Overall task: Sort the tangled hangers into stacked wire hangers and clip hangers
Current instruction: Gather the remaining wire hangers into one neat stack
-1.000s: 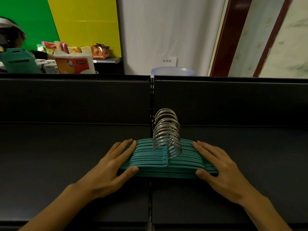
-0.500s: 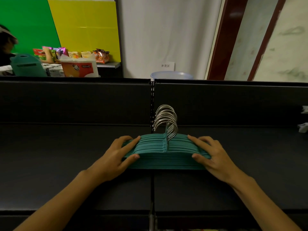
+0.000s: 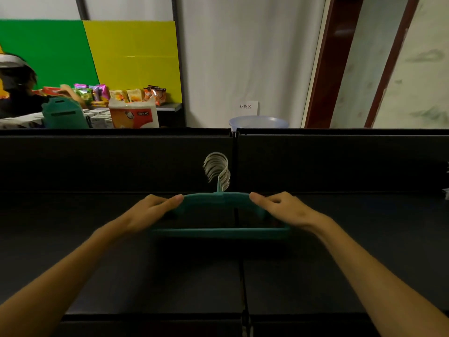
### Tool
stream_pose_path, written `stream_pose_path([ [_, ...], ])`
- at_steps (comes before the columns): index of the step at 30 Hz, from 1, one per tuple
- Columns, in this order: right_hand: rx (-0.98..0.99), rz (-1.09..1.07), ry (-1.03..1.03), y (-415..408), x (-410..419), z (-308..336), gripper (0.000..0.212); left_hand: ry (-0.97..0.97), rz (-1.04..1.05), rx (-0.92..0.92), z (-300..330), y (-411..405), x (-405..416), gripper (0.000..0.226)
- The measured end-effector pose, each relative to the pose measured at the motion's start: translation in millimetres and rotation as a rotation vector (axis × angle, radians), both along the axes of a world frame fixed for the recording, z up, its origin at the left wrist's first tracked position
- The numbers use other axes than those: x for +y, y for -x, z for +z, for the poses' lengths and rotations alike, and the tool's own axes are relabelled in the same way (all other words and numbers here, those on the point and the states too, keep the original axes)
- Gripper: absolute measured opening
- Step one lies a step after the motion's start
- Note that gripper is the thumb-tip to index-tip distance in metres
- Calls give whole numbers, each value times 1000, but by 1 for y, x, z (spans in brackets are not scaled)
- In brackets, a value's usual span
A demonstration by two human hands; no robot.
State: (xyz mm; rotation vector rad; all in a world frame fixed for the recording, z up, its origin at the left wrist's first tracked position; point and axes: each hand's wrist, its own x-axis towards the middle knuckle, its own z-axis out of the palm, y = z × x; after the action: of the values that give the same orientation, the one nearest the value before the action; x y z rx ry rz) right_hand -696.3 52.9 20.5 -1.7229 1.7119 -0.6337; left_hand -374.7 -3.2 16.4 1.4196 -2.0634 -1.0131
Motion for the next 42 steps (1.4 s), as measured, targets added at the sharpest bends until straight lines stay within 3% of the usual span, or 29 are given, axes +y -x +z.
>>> stream_pose_path([
  [7, -50, -70, -67, -10, -19, -13, 64, -193, 58, 68, -9, 5, -16, 59],
  [14, -196, -202, 91, -10, -28, -20, 68, -153, 95, 215, -19, 6, -29, 58],
  [18, -369, -360, 310, -13, -16, -33, 59, -98, 353, 526, -33, 6, -25, 54],
  [21, -509, -468, 402, -21, 2, -56, 50, -30, 432, 673, -49, 11, -9, 51],
  [26, -594, -642, 509, -42, 2, -68, 39, 66, 496, 733, -55, 18, -6, 48],
  [33, -595, -732, 576, -47, -12, -69, 49, 60, 672, 815, -56, 32, -10, 57],
  [39, -594, -648, 555, -40, -27, -66, 48, 29, 725, 796, -54, 33, -25, 54],
  [42, -546, -472, 540, -30, -20, -66, 28, 28, 622, 765, -54, 27, -25, 55],
])
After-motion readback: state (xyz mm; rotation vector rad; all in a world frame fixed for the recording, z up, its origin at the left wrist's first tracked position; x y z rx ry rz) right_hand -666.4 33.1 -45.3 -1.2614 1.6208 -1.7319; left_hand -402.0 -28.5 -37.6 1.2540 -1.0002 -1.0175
